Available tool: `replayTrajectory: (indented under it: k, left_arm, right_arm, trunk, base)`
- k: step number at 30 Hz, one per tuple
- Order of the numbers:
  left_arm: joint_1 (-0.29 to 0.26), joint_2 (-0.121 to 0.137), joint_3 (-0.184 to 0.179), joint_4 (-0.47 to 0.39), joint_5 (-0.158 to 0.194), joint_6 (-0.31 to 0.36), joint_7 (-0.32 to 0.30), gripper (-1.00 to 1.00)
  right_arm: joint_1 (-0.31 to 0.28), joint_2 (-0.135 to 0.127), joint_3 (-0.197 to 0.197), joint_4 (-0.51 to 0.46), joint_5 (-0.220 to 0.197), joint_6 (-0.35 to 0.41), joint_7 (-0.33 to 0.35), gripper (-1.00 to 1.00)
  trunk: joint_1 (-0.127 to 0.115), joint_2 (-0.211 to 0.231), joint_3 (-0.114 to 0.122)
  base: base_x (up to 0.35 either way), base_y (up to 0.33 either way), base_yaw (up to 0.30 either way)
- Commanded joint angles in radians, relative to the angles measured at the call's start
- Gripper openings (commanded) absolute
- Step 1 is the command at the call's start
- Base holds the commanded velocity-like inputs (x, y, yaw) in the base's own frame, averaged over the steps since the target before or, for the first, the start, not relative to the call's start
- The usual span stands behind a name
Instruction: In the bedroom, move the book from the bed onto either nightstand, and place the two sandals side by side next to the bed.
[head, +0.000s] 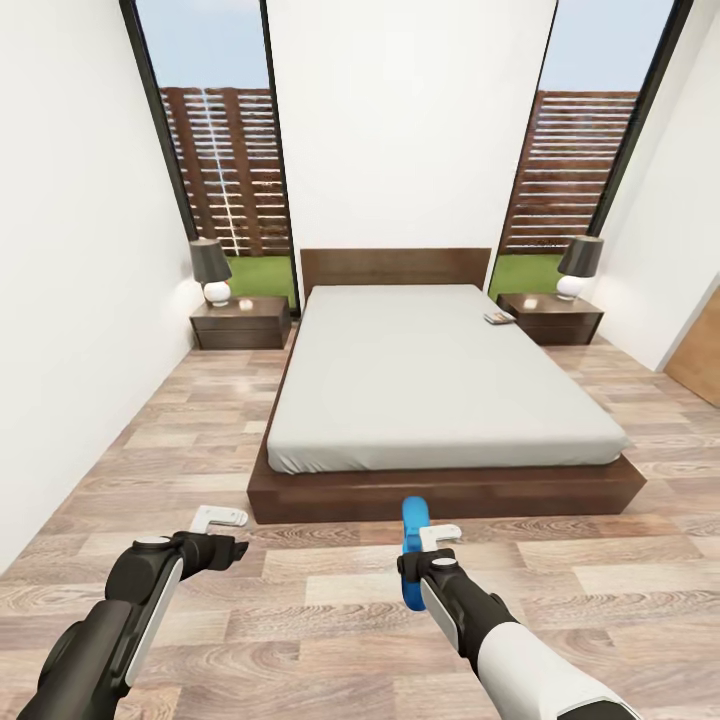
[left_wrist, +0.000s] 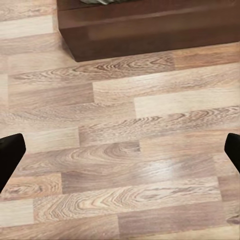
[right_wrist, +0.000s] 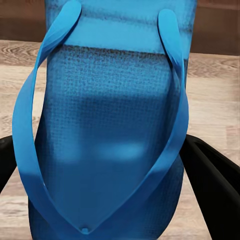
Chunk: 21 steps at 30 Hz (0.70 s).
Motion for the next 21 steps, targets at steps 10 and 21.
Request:
replayTrajectory:
  k: [10, 21]
  left_arm:
    - [0.0, 0.001, 0.0, -0.001, -0.007, 0.003, -0.006, 1.0]
    - [0.001, 0.0, -0.001, -0.002, -0.007, 0.003, -0.006, 1.0]
  right_arm:
    - [0.0, -0.001, 0.008, -0.002, -0.005, 0.007, -0.007, -1.0]
    - [0.0, 0.001, 0.008, -0.002, -0.005, 0.007, -0.007, -1.0]
  trunk:
    - [-0.038, 0.069, 0.03]
    - [-0.08, 0.146, 0.065]
  base:
    - [0.0, 0.0, 0.0]
    - [0.0, 0.0, 0.0]
